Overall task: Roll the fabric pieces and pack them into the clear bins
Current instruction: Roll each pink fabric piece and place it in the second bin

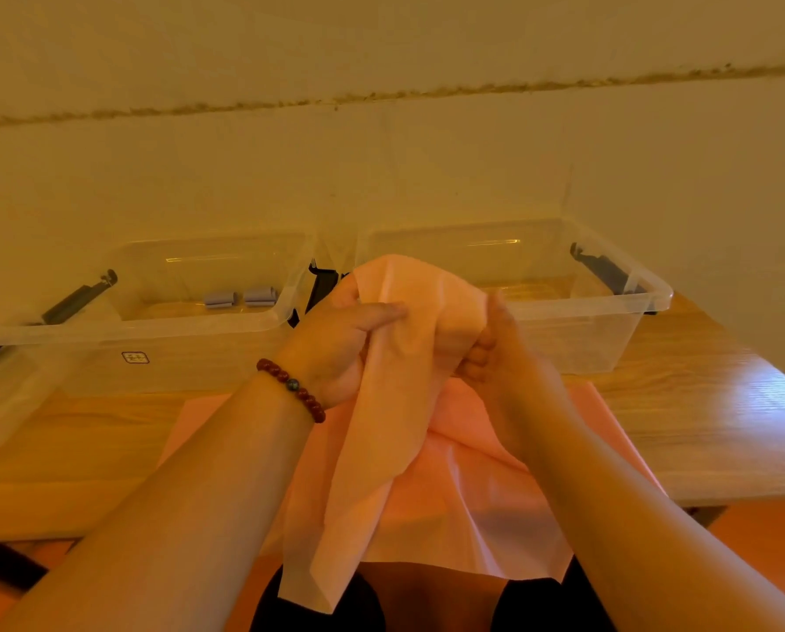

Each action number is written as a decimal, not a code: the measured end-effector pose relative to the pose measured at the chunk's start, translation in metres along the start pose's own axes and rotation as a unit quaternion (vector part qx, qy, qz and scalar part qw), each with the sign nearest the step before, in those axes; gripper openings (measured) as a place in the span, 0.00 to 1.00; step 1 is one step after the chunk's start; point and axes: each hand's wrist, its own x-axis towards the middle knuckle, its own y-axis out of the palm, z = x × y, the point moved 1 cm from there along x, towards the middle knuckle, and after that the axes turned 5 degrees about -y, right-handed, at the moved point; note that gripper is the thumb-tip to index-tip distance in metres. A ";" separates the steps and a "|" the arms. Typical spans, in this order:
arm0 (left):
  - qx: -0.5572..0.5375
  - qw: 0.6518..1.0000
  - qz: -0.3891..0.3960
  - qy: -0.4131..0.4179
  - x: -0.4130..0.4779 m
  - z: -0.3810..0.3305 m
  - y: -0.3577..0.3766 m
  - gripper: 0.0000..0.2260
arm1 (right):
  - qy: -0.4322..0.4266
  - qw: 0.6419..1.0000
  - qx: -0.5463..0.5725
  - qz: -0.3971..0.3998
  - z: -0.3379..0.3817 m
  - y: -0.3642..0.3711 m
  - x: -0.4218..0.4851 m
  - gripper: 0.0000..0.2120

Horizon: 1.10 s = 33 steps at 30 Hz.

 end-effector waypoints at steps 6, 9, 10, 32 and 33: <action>0.031 0.997 -0.062 -0.023 0.001 0.005 -0.002 0.15 | -0.112 0.991 -0.059 -0.042 0.015 0.004 0.008 0.12; -0.018 0.994 0.028 -0.108 -0.006 0.008 0.001 0.24 | -0.126 0.986 -0.097 -0.056 0.033 0.004 0.020 0.13; -0.030 0.992 0.046 -0.113 -0.008 0.009 0.003 0.24 | -0.110 0.988 -0.092 -0.049 0.038 0.003 0.023 0.13; 0.315 0.884 -0.332 0.095 0.004 0.016 -0.002 0.11 | -0.167 0.903 -0.352 -0.179 0.019 -0.022 0.033 0.11; 0.307 0.884 -0.339 0.094 0.005 0.017 -0.002 0.13 | -0.172 0.904 -0.344 -0.186 0.016 -0.023 0.030 0.11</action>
